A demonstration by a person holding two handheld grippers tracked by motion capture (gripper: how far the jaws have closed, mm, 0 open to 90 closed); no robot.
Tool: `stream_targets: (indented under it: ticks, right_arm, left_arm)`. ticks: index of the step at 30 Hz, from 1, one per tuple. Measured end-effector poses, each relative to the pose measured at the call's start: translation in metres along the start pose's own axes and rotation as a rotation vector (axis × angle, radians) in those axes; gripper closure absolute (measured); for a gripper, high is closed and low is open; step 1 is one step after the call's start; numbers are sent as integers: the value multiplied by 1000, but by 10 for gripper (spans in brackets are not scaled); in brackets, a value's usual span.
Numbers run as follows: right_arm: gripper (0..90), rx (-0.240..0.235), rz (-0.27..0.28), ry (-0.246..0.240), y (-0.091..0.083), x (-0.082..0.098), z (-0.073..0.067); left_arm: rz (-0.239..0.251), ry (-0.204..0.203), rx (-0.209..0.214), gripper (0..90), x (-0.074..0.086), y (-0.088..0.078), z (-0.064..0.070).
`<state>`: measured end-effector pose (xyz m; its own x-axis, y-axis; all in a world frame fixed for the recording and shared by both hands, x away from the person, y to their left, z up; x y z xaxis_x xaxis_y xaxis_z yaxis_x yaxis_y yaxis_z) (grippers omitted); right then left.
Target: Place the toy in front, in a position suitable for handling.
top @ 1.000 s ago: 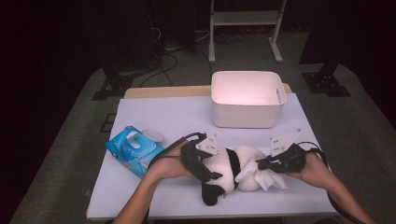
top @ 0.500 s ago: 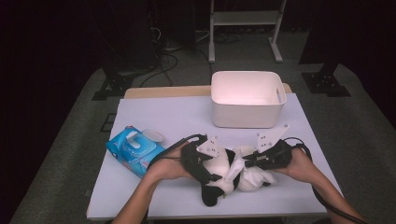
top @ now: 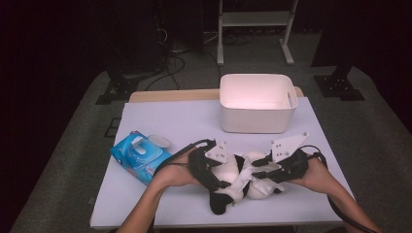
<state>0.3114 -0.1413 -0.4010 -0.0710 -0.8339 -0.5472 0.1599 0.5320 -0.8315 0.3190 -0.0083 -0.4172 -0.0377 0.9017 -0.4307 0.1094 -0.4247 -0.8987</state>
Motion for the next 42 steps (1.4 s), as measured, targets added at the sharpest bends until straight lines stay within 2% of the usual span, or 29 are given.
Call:
stream_targets:
  ticks: [2,4,7,9,12,16,17,19,21,24,26,31,37,40,42]
  right_arm:
    - [635,-2,9,-10,5,-6,-1]
    - [651,0,-9,-20,15,-11,-2]
    - [725,-8,-33,-37,30,-14,-3]
    - [811,-4,-40,-46,31,-14,-3]
    - [837,10,-63,-46,23,-6,0]
    - [838,16,-67,12,9,17,8]
    - [838,24,-67,44,3,27,12]
    - [838,24,-61,79,-1,39,15]
    - [838,22,-62,104,-2,49,16]
    - [839,19,-60,132,-3,60,15]
    - [838,9,-49,143,-3,63,14]
    - [838,-9,-16,129,-2,54,13]
    - [837,-20,-13,64,10,20,15]
    - [838,-25,-14,50,15,8,21]
    - [836,-22,-14,59,15,8,26]
  left_arm:
    - [2,-1,0,190,0,0,0]
    - [0,3,-1,189,0,0,1]
    - [-12,13,-7,190,2,1,3]
    - [-9,13,-8,190,2,0,4]
    - [0,11,-6,192,3,1,4]
    - [9,3,-5,192,4,0,3]
    - [10,1,-5,192,3,0,2]
    - [12,-5,-10,191,2,-2,0]
    - [23,-24,-14,183,-1,-5,-4]
    - [12,-45,-21,163,-1,-9,-8]
    - [-6,-43,-13,163,0,-8,-8]
    - [-19,-14,6,170,0,1,-3]
    - [-51,25,-9,176,-1,2,1]
    - [-45,22,-9,177,1,2,1]
    - [-33,16,-6,177,2,1,0]
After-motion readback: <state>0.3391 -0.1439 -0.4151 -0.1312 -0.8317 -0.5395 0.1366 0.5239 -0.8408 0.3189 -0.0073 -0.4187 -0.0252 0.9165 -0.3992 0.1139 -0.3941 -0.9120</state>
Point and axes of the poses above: each handheld gripper's, and its own axes: y roughly forward along the jaws, x roughly out of its underside, z roughly to its right, the point moved 9 cm from there along y, roughly forward along the jaws, and after that the axes turned 14 degrees about -z, right-handed, at the moved point
